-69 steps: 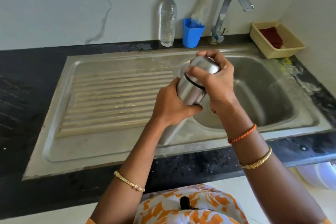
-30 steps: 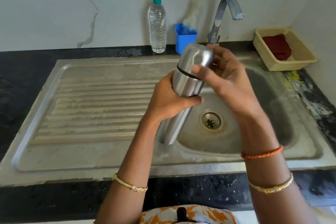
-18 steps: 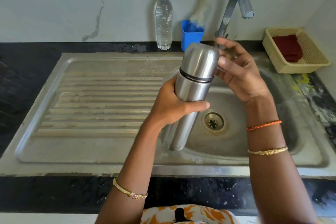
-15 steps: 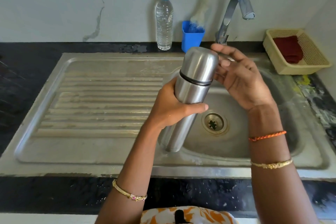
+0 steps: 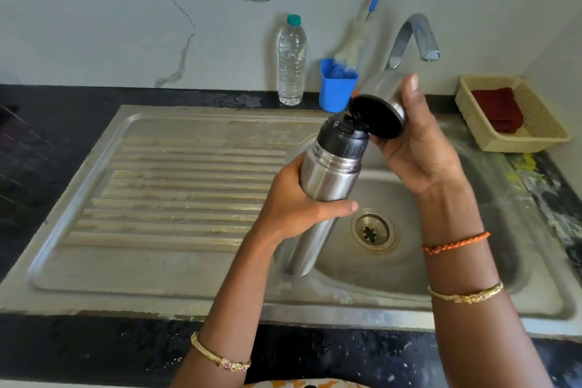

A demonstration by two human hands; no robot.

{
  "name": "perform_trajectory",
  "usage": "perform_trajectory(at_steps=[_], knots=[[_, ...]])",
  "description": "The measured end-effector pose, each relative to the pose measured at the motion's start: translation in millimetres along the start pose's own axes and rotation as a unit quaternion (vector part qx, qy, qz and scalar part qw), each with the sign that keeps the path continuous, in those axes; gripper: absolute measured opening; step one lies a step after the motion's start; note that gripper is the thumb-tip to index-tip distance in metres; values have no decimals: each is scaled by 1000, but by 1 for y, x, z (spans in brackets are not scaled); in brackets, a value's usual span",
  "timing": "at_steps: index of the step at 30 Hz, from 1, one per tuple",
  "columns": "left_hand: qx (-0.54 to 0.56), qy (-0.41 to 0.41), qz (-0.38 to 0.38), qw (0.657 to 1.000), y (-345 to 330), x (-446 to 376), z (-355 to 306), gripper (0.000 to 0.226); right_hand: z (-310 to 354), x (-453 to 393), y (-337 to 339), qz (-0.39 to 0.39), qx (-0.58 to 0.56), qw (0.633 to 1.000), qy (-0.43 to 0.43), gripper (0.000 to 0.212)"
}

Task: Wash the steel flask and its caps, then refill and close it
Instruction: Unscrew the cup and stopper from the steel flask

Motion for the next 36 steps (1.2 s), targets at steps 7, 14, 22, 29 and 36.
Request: perform_trajectory(at_steps=[7,14,22,29,36], knots=[[48,-13,-117,992,28,12,8,51,-51,-11,2,22,-86,992,-90,98],[59,-2,-218,974,83,31,24,55,-118,-51,-31,12,103,985,-137,70],[64,16,-294,954,123,45,36,54,-181,-85,-69,13,341,939,-51,64],[65,33,-292,954,127,43,40,53,-210,-92,-70,32,414,910,-20,63],[66,43,-274,959,124,38,41,53,-214,-91,-64,44,452,889,-58,83]])
Point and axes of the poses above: each hand's wrist, its own x-axis away from the middle knuckle, its own y-axis out of the back of the hand, z = x × y, the point moved 1 cm from there along -x, towards the middle knuckle, and after that the axes turned 1 degree about x, right-handed, at the moved point
